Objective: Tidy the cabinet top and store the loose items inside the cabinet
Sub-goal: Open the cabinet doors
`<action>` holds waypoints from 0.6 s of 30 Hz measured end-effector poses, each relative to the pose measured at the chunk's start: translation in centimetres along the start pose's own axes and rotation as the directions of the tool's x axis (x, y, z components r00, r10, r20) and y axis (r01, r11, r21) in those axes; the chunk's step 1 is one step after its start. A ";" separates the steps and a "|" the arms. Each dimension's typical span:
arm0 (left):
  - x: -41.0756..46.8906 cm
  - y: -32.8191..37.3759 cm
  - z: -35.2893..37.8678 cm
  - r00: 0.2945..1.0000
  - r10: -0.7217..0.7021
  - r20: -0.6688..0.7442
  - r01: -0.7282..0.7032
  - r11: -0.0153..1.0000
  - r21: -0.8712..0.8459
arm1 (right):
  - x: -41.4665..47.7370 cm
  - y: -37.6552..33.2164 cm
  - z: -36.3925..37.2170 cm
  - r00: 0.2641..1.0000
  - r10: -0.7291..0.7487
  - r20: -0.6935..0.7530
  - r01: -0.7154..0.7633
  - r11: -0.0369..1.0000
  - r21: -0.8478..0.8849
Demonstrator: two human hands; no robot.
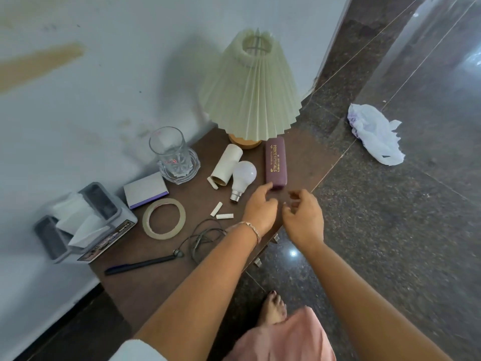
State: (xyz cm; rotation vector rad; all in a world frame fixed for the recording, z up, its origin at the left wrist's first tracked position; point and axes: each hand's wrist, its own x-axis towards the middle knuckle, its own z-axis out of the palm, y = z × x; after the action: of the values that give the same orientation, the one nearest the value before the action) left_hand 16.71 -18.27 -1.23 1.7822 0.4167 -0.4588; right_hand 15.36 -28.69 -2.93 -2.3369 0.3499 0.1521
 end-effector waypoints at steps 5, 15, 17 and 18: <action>-4.1 -2.2 0.9 0.997 -0.075 -0.035 0.074 0.997 -0.029 | -2.4 0.7 -0.2 0.994 0.090 0.056 -0.091 0.995 0.026; -7.6 -9.5 4.9 0.971 0.204 -0.122 -0.058 0.701 0.711 | 0.2 5.8 3.0 0.773 0.238 0.588 -0.151 0.969 -0.194; -7.9 -9.7 5.6 0.974 0.189 -0.124 -0.030 0.653 0.756 | 0.9 6.2 3.3 0.718 0.259 0.646 -0.134 0.962 -0.237; -7.9 -9.7 5.8 0.975 0.184 -0.127 -0.021 0.641 0.768 | 1.3 6.4 3.4 0.702 0.258 0.664 -0.118 0.961 -0.248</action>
State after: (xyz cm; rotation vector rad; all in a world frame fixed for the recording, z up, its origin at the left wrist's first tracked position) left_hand 4.52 -21.83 -6.57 2.6944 0.2569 -0.4041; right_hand 14.66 -30.88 -9.86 -2.2188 0.1937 1.1813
